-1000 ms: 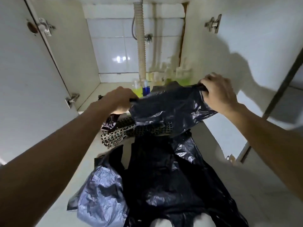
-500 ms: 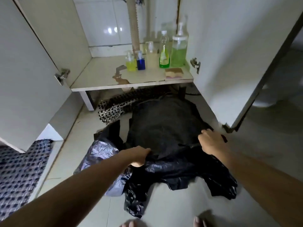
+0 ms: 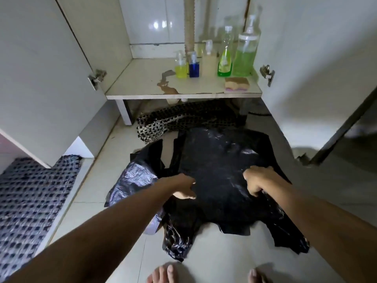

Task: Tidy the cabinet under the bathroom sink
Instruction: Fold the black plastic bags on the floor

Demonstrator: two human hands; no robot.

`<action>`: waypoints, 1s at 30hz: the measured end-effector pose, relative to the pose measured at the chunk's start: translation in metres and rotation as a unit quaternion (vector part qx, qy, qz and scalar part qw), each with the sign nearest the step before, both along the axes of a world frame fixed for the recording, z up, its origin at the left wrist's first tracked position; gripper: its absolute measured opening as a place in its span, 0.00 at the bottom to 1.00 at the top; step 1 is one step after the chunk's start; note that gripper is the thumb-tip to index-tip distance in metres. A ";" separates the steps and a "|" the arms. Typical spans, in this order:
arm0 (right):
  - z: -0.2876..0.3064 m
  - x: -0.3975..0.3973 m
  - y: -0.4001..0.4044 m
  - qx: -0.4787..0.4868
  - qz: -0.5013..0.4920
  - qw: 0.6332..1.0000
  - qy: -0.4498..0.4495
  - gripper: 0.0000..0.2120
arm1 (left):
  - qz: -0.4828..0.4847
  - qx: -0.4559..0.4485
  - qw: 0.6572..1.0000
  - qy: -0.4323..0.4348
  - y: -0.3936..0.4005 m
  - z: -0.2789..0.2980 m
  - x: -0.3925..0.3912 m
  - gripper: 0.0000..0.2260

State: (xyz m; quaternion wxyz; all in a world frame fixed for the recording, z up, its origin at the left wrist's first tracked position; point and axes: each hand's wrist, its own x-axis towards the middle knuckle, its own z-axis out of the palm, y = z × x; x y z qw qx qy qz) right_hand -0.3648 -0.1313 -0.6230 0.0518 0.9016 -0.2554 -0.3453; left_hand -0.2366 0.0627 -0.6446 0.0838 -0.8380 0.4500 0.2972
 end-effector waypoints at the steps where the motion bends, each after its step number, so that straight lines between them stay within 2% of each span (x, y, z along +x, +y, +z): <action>1: 0.010 0.016 0.010 0.036 0.003 0.998 -0.050 0.12 | 0.001 -0.015 1.000 -0.022 0.000 0.020 0.016 0.26; 2: 0.018 0.032 0.021 0.070 0.006 0.993 -0.099 0.07 | 0.005 -0.032 0.999 -0.043 0.002 0.040 0.032 0.26; 4: 0.028 0.059 0.045 0.121 0.014 0.974 -0.190 0.03 | 0.019 -0.068 0.994 -0.083 0.011 0.079 0.059 0.25; 6: 0.030 0.081 0.072 0.173 0.010 0.954 -0.244 0.08 | 0.034 -0.090 0.989 -0.113 0.026 0.107 0.076 0.25; 8: 0.024 0.096 0.101 0.227 -0.001 0.941 -0.252 0.17 | 0.059 -0.097 0.984 -0.137 0.048 0.110 0.090 0.23; 11: -0.004 0.107 0.141 0.278 -0.020 0.930 -0.242 0.22 | 0.126 -0.051 0.985 -0.105 0.085 0.080 0.103 0.21; 13: -0.030 0.106 0.162 0.298 -0.046 0.924 -0.235 0.22 | 0.165 -0.015 0.983 -0.074 0.107 0.050 0.114 0.26; 15: -0.051 0.100 0.179 0.320 -0.076 0.916 -0.232 0.20 | 0.204 -0.007 0.977 -0.053 0.123 0.028 0.119 0.32; 17: -0.063 0.095 0.192 0.332 -0.089 0.909 -0.235 0.17 | 0.229 -0.020 0.973 -0.026 0.131 0.015 0.120 0.33; 18: -0.068 0.095 0.196 0.334 -0.090 0.907 -0.240 0.16 | 0.237 -0.027 0.971 -0.010 0.133 0.011 0.118 0.31; 21: -0.073 0.101 0.200 0.322 -0.085 0.903 -0.272 0.17 | 0.239 -0.039 0.970 0.012 0.134 0.007 0.117 0.17; 24: -0.052 0.113 0.197 0.337 -0.073 0.886 -0.311 0.21 | 0.256 -0.046 0.965 -0.001 0.138 0.020 0.124 0.13; 26: -0.020 0.125 0.190 0.349 -0.062 0.874 -0.331 0.19 | 0.284 -0.076 0.956 0.011 0.141 0.047 0.134 0.12; 28: 0.026 0.139 0.177 0.353 -0.061 0.857 -0.370 0.17 | 0.319 -0.136 0.937 0.027 0.144 0.088 0.144 0.12; 30: 0.080 0.149 0.160 0.349 -0.055 0.837 -0.418 0.14 | 0.370 -0.225 0.900 0.043 0.142 0.134 0.150 0.14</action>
